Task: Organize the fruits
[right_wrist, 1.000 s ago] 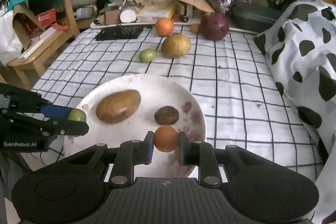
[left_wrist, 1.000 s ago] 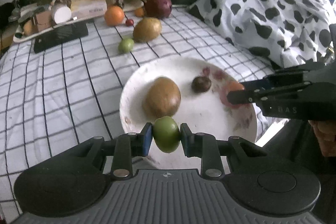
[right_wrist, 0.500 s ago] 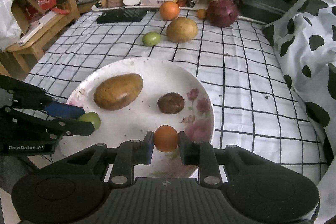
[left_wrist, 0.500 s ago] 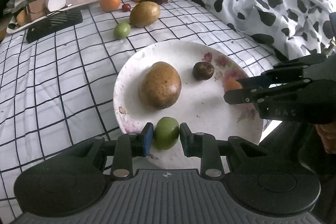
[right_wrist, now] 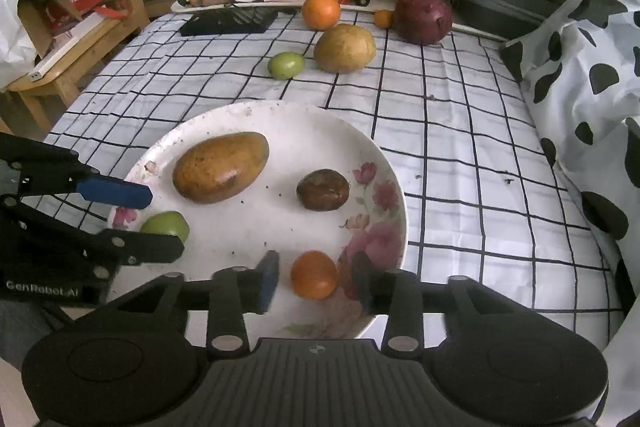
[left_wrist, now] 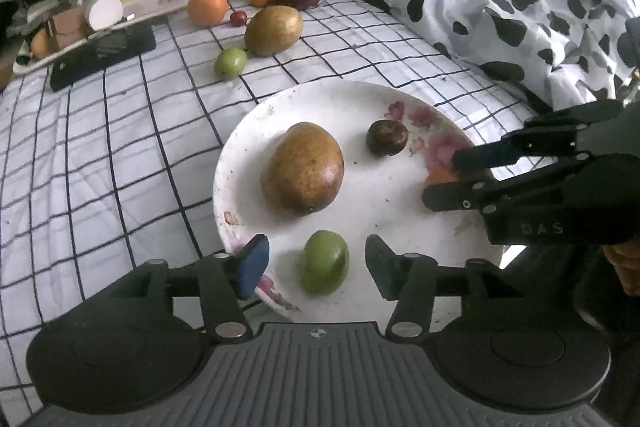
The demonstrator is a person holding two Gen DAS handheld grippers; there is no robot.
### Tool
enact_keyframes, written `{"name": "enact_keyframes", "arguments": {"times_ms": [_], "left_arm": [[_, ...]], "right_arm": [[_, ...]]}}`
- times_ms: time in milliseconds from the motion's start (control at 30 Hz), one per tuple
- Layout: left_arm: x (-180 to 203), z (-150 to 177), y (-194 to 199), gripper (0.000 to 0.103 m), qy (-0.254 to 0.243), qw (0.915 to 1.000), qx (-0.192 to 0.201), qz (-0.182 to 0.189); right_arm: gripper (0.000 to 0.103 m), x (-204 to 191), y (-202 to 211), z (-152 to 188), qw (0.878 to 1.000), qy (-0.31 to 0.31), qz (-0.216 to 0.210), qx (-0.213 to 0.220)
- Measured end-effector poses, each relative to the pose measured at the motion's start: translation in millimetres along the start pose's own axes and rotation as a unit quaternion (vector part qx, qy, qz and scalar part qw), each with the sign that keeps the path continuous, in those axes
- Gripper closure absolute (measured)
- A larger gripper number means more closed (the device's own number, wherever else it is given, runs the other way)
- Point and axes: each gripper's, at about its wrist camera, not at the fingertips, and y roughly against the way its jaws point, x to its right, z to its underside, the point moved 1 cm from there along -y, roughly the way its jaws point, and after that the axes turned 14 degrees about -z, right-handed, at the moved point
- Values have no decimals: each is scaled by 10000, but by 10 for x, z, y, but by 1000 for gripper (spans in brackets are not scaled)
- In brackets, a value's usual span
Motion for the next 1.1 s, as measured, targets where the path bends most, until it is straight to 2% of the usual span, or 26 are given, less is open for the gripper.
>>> {"name": "enact_keyframes", "arguments": {"times_ms": [100, 233, 333, 400, 567, 633, 833, 933, 1100], "left_arm": [[22, -1, 12, 50, -93, 9999, 45, -39], [20, 0, 25, 50, -97, 9999, 80, -26], [0, -21, 46, 49, -27, 9999, 114, -6], [-22, -35, 86, 43, 66, 9998, 199, 23], [-50, -79, 172, 42, 221, 9987, 450, 27], [-61, -88, 193, 42, 264, 9982, 534, 2], [-103, -129, 235, 39, 392, 9965, 725, -171], [-127, -150, 275, 33, 474, 9945, 859, -367], [-167, -175, 327, 28, 583, 9896, 1089, -734]], "right_arm": [[50, -12, 12, 1, 10000, 27, -4, 23], [34, -5, 48, -11, 9999, -8, 1, 130], [31, 9, 93, -29, 9996, -71, -51, 266], [28, 17, 118, -37, 9993, -102, -57, 346], [9, 24, 200, -68, 9978, -122, 101, 644], [4, 32, 239, -83, 9965, -144, 207, 799], [3, 90, 322, -115, 9928, -290, 385, 1098], [3, 105, 337, -124, 9920, -319, 409, 1147], [3, 101, 343, -130, 9915, -304, 423, 1194]]}}
